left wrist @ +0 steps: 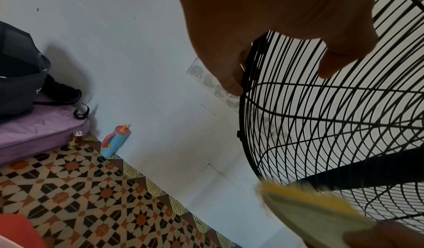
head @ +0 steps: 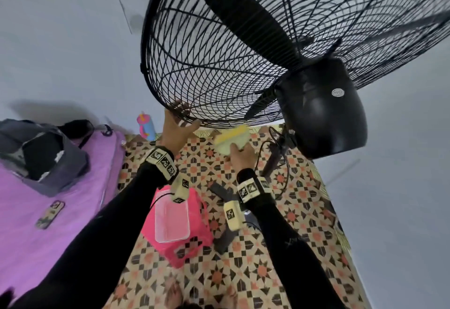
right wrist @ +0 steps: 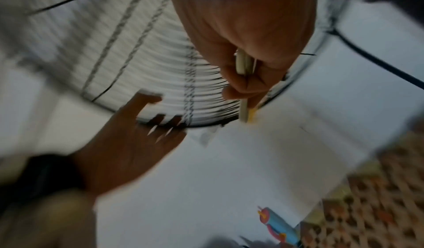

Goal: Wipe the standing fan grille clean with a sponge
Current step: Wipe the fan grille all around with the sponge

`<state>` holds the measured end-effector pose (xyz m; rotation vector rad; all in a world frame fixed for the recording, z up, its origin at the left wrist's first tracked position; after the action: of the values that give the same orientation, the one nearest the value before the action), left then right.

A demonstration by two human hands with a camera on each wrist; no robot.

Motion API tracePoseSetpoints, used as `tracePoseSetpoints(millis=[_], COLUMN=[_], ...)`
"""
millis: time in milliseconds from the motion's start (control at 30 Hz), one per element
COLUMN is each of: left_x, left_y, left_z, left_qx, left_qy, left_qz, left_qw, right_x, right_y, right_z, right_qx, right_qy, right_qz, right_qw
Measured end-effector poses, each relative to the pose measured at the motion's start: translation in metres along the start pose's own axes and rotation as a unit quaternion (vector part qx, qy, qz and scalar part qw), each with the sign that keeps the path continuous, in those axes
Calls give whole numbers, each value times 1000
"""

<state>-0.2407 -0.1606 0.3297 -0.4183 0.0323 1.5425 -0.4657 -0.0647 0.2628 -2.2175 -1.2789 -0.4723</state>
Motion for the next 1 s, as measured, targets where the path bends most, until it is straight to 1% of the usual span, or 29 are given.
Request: tracePoseSetpoints(millis=[33, 100, 167, 233, 300, 333, 367, 400, 467, 500, 533, 633, 733, 767, 800, 833, 900, 933, 967, 1000], left_x=[-1, -2, -2, -8, -15, -18, -17, -16, -11, -6, -5, -1, -2, -2, -2, -1, 2, 4, 5, 5], left_y=[0, 3, 10, 13, 15, 17, 18, 19, 21, 23, 26, 30, 29, 29, 30, 31, 31, 30, 29, 29], left_z=[-8, -14, -11, -11, -15, -18, -19, -21, -25, -25, -26, -37, -33, -31, -30, -32, -32, -32, -32, -31], left_qx=[1, 20, 32, 19, 6, -2, -11, -22, -48, -53, -52, -43, -46, -48, -52, -60, -73, -74, -68, -59], left_qy=[-8, -16, -19, -22, -34, -38, -43, -43, -50, -58, -59, -81, -74, -73, -79, -90, -107, -109, -102, -92], left_qz=[1, -4, -18, -13, -8, -14, -20, -24, -24, -21, -15, 3, 16, 15, 13, 10, 4, 4, 6, 8], left_qw=[1000, 1000, 999, 999, 999, 999, 999, 999, 997, 997, 997, 996, 996, 996, 995, 994, 992, 991, 992, 994], right_x=[-1, -5, -8, 0, 15, 18, 15, 5, -21, -23, -24, -7, 18, 27, 27, 26, 18, 14, 12, 12], right_y=[-9, -12, -3, 18, 32, 31, 25, 16, -4, -10, -10, 7, 15, 11, 3, -6, -23, -26, -23, -18], right_z=[1, -2, -16, -23, -15, -6, 3, 12, 16, 10, 0, -26, -15, -12, -9, -7, -1, -5, -12, -20], right_qx=[-22, -38, -44, -41, -18, -4, -1, -13, -30, -25, -34, -51, -12, 1, 2, -28, -88, -95, -99, -95], right_qy=[30, 49, 22, -6, -38, -35, -16, 6, 57, 76, 74, 10, -50, -57, -56, -30, 45, 62, 60, 42], right_qz=[8, 4, -5, -46, -99, -102, -86, -56, 30, 57, 59, 21, -4, -10, -1, 10, 55, 65, 67, 64], right_qw=[999, 998, 999, 998, 994, 994, 996, 998, 997, 995, 995, 998, 999, 998, 998, 999, 994, 992, 991, 992])
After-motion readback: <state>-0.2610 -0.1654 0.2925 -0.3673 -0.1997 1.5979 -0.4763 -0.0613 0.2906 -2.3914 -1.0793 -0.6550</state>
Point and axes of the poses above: each hand's wrist, its own x-axis away from the middle knuckle, its own y-axis out of the palm, z = x × y, the point moved 10 cm from there along -x, towards the middle knuckle, and after that the axes turned 15 degrees about y, right-handed, at the moved point
